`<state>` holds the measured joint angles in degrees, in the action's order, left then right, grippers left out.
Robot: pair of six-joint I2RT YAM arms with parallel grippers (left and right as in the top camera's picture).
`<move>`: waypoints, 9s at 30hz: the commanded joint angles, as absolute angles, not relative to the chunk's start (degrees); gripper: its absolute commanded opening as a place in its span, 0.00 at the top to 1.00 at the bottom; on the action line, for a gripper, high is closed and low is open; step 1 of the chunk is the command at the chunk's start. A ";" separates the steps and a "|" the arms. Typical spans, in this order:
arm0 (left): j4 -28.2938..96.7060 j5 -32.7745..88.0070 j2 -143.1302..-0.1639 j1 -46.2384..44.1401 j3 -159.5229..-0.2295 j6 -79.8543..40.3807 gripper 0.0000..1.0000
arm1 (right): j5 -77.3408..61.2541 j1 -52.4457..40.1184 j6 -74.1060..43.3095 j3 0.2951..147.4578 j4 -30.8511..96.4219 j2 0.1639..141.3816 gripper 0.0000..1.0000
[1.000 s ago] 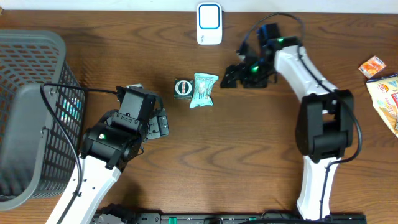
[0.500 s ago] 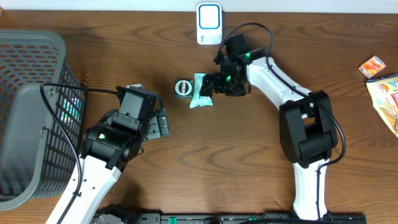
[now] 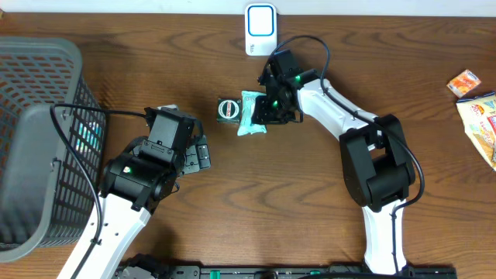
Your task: Scan the item barcode
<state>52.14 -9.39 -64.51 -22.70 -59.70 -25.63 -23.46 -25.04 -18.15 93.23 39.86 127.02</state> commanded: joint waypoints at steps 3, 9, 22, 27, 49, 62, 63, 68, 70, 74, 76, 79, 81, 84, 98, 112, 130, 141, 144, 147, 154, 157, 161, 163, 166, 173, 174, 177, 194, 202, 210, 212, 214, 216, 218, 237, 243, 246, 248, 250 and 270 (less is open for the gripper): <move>52.27 -10.33 -64.73 -22.50 -59.94 -25.52 0.02 | -22.59 -25.10 -18.11 92.07 40.07 127.13 0.85; 52.27 -10.33 -64.73 -22.50 -59.94 -25.52 0.02 | -22.61 -24.34 -16.40 92.64 43.11 126.91 0.99; 52.27 -10.35 -64.73 -22.50 -59.94 -25.52 0.02 | -11.49 -19.92 -11.97 94.24 54.13 117.45 0.99; 52.27 -10.33 -64.73 -22.50 -59.94 -25.52 0.02 | -3.31 -21.12 -12.16 94.24 55.90 115.87 0.95; 52.27 -10.33 -64.73 -22.50 -59.94 -25.52 0.02 | 8.01 -26.24 -17.06 93.89 53.95 117.27 0.29; 52.27 -10.33 -64.73 -22.52 -59.94 -25.52 0.02 | 23.79 -32.12 -18.87 93.89 54.11 125.97 0.29; 52.27 -10.33 -64.73 -22.50 -59.94 -25.52 0.02 | 24.80 -32.36 -18.85 93.89 54.24 126.32 0.29; 52.27 -10.33 -64.73 -22.50 -59.94 -25.52 0.02 | 26.68 -32.51 -18.85 93.89 54.83 126.34 0.31; 52.27 -10.33 -64.73 -22.50 -59.94 -25.52 0.02 | 26.65 -32.27 -18.85 93.84 55.09 126.34 0.34; 52.27 -10.35 -64.73 -22.50 -59.94 -25.52 0.02 | 26.65 -31.70 -18.85 93.12 55.07 126.34 0.40; 52.27 -10.33 -64.73 -22.50 -59.94 -25.52 0.02 | 26.65 -31.33 -18.83 92.73 55.07 126.34 0.43; 52.27 -10.35 -64.73 -22.50 -59.94 -25.52 0.02 | 26.79 -30.98 -18.26 92.09 54.78 126.34 0.48; 52.27 -10.35 -64.73 -22.50 -59.94 -25.52 0.02 | 27.44 -30.76 -18.17 91.48 54.24 126.34 0.49; 52.27 -10.35 -64.73 -22.50 -59.94 -25.52 0.02 | 27.55 -30.00 -17.72 89.82 52.53 126.34 0.48; 52.27 -10.35 -64.73 -22.50 -59.94 -25.52 0.03 | 19.33 -27.59 -17.50 91.59 56.14 126.26 0.99; 52.27 -10.35 -64.73 -22.50 -59.94 -25.52 0.02 | -32.27 -16.80 -0.47 103.92 61.30 126.23 0.99; 52.27 -10.35 -64.73 -22.50 -59.94 -25.52 0.02 | -63.90 -2.09 5.19 84.49 50.87 126.26 0.99; 52.27 -10.33 -64.73 -22.50 -59.94 -25.52 0.02 | -39.24 1.93 0.01 87.70 58.43 126.21 0.73; 52.27 -10.35 -64.73 -22.50 -59.94 -25.52 0.03 | -33.04 2.22 0.03 93.06 64.29 126.19 0.62; 52.27 -10.33 -64.73 -22.50 -59.94 -25.52 0.02 | -30.96 2.00 0.34 96.68 67.26 126.19 0.55; 52.27 -10.33 -64.73 -22.50 -59.94 -25.52 0.02 | -28.34 1.63 0.93 97.49 67.05 126.23 0.27; 52.27 -10.33 -64.73 -22.50 -59.94 -25.52 0.02 | -25.80 1.02 0.91 96.99 66.37 126.23 0.23; 52.27 -10.33 -64.73 -22.50 -59.94 -25.52 0.02 | -25.82 -0.21 0.89 95.83 64.58 126.23 0.18; 52.27 -10.33 -64.73 -22.50 -59.94 -25.52 0.02 | -25.85 -0.67 0.89 95.04 63.70 126.23 0.18; 52.27 -10.35 -64.73 -22.50 -59.94 -25.52 0.02 | -25.85 -1.78 0.23 93.27 61.34 126.23 0.18; 52.27 -10.33 -64.73 -22.50 -59.94 -25.52 0.02 | -26.68 -4.78 -1.69 89.78 56.53 126.23 0.70; 52.27 -10.33 -64.73 -22.50 -59.94 -25.52 0.02 | -26.70 -5.10 -1.72 89.73 56.53 126.23 0.83; 52.27 -10.33 -64.73 -22.52 -59.94 -25.52 0.02 | -27.79 -6.55 -1.69 89.78 56.49 126.23 0.99; 52.27 -10.35 -64.73 -22.50 -59.94 -25.52 0.03 | -61.45 -6.42 15.81 93.38 53.39 120.62 0.99; 52.27 -10.33 -64.73 -22.50 -59.94 -25.52 0.02 | -62.52 -6.55 18.96 93.38 53.04 117.62 0.99; 52.27 -10.35 -64.73 -22.50 -59.94 -25.52 0.02 | -62.35 -7.18 18.94 93.36 52.82 117.62 0.99; 52.27 -10.35 -64.73 -22.50 -59.94 -25.52 0.02 | -61.21 -7.29 18.90 93.36 53.01 117.62 0.99; 52.27 -10.33 -64.73 -22.52 -59.94 -25.52 0.02 | -60.10 -7.31 18.87 93.36 53.12 117.62 0.99; 52.27 -10.35 -64.73 -22.50 -59.94 -25.52 0.02 | -58.74 -7.44 18.68 93.36 53.36 117.62 0.99; 52.27 -10.33 -64.73 -22.52 -59.94 -25.52 0.02 | -55.11 -7.46 16.43 93.36 53.30 117.62 0.99; 52.27 -10.35 -64.73 -22.50 -59.94 -25.52 0.02 | -18.28 -11.86 -2.33 92.88 55.51 117.64 0.41; 52.27 -10.35 -64.73 -22.50 -59.94 -25.52 0.02 | -17.39 -14.11 -2.31 92.88 55.16 117.64 0.48; 52.27 -10.35 -64.73 -22.50 -59.94 -25.52 0.02 | -14.79 -15.49 -2.33 92.88 55.20 117.64 0.50; 52.27 -10.35 -64.73 -22.50 -59.94 -25.52 0.02 | -10.28 -17.21 -3.70 92.88 55.31 117.67 0.51; 52.27 -10.35 -64.73 -22.50 -59.94 -25.52 0.02 | -6.68 -18.87 -5.37 92.86 55.33 117.67 0.51; 52.27 -10.33 -64.73 -22.50 -59.94 -25.52 0.02 | 21.15 -31.51 -16.73 83.59 46.68 117.67 0.39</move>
<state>52.12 -9.39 -64.51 -22.70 -59.70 -25.63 15.18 -30.81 -15.18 85.60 47.99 118.83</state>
